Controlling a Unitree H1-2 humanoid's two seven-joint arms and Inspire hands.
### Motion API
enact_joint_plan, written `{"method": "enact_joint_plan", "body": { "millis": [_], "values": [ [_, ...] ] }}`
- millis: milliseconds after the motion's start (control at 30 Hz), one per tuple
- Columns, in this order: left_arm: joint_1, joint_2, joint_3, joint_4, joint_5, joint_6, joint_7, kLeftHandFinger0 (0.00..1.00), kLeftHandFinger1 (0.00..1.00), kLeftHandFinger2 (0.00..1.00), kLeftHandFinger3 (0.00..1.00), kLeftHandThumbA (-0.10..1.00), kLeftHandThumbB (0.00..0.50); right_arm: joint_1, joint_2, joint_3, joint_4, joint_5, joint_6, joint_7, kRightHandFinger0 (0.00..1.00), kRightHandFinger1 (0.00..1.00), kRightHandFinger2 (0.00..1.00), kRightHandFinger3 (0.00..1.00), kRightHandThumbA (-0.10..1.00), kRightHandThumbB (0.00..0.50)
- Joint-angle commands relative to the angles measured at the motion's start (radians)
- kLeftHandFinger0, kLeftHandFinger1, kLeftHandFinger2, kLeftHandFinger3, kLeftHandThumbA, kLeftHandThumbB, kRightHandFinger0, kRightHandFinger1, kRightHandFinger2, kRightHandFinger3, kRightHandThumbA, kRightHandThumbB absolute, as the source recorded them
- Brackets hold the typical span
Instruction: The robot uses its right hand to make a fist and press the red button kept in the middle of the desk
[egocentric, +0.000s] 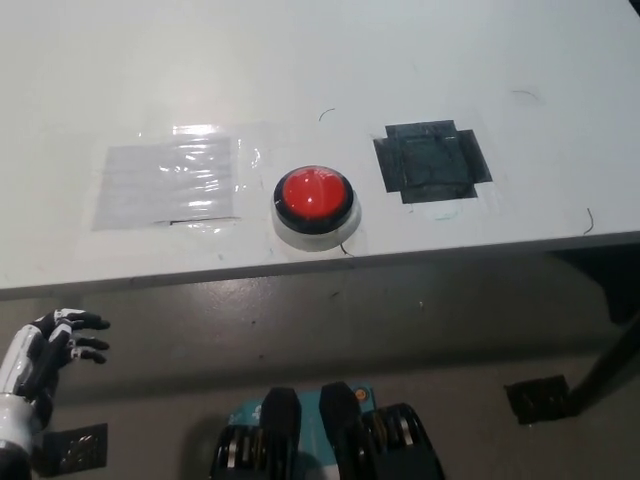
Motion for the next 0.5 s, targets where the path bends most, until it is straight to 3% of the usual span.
{"method": "enact_joint_plan", "body": {
  "millis": [0, 67, 100, 167, 300, 333, 400, 433, 467],
  "values": [
    [-0.008, 0.031, 0.008, -0.036, -0.024, 0.012, -0.018, 0.41, 0.41, 0.49, 0.59, 0.64, 0.073, -0.113, -0.014, 0.056, -0.002, 0.016, 0.012, -0.012, 0.03, 0.26, 0.43, 0.24, 0.47, 0.121],
    [-0.010, 0.041, 0.004, -0.021, -0.019, -0.017, -0.030, 0.32, 0.34, 0.43, 0.55, 0.64, 0.062, -0.177, 0.009, 0.096, 0.026, 0.004, 0.012, 0.001, 0.01, 0.30, 0.47, 0.33, 0.49, 0.144],
    [-0.012, 0.038, 0.006, -0.023, -0.023, -0.007, -0.026, 0.33, 0.35, 0.43, 0.54, 0.63, 0.067, -0.204, 0.025, 0.107, 0.037, -0.002, 0.011, 0.009, 0.01, 0.32, 0.48, 0.37, 0.48, 0.143],
    [-0.010, 0.035, 0.008, -0.028, -0.023, 0.001, -0.018, 0.32, 0.34, 0.42, 0.54, 0.63, 0.085, -0.233, 0.036, 0.134, 0.052, -0.015, 0.010, 0.006, 0.04, 0.30, 0.44, 0.35, 0.50, 0.156],
    [-0.003, 0.032, 0.001, -0.044, -0.012, 0.021, -0.007, 0.43, 0.44, 0.53, 0.61, 0.65, 0.074, -0.301, 0.084, 0.172, 0.104, -0.029, -0.013, 0.002, 0.01, 0.22, 0.34, 0.30, 0.47, 0.157],
    [-0.002, 0.036, -0.002, -0.043, -0.012, 0.020, -0.014, 0.37, 0.39, 0.49, 0.59, 0.66, 0.063, -0.326, 0.105, 0.193, 0.126, -0.048, -0.025, -0.003, 0.00, 0.18, 0.30, 0.29, 0.49, 0.167],
    [-0.002, 0.038, -0.003, -0.042, -0.012, 0.020, -0.016, 0.34, 0.37, 0.48, 0.58, 0.66, 0.065, -0.334, 0.112, 0.199, 0.135, -0.056, -0.030, -0.004, 0.00, 0.16, 0.29, 0.29, 0.50, 0.168],
    [-0.006, 0.036, 0.001, -0.028, -0.030, -0.006, -0.031, 0.27, 0.31, 0.39, 0.52, 0.64, 0.058, -0.360, 0.134, 0.209, 0.161, -0.053, -0.039, 0.000, 0.00, 0.14, 0.32, 0.29, 0.50, 0.151],
    [-0.005, 0.032, 0.003, -0.018, -0.038, -0.017, -0.036, 0.25, 0.29, 0.38, 0.50, 0.62, 0.070, -0.376, 0.138, 0.228, 0.189, -0.066, -0.058, 0.012, 0.00, 0.17, 0.39, 0.29, 0.52, 0.143]
  ]
}}
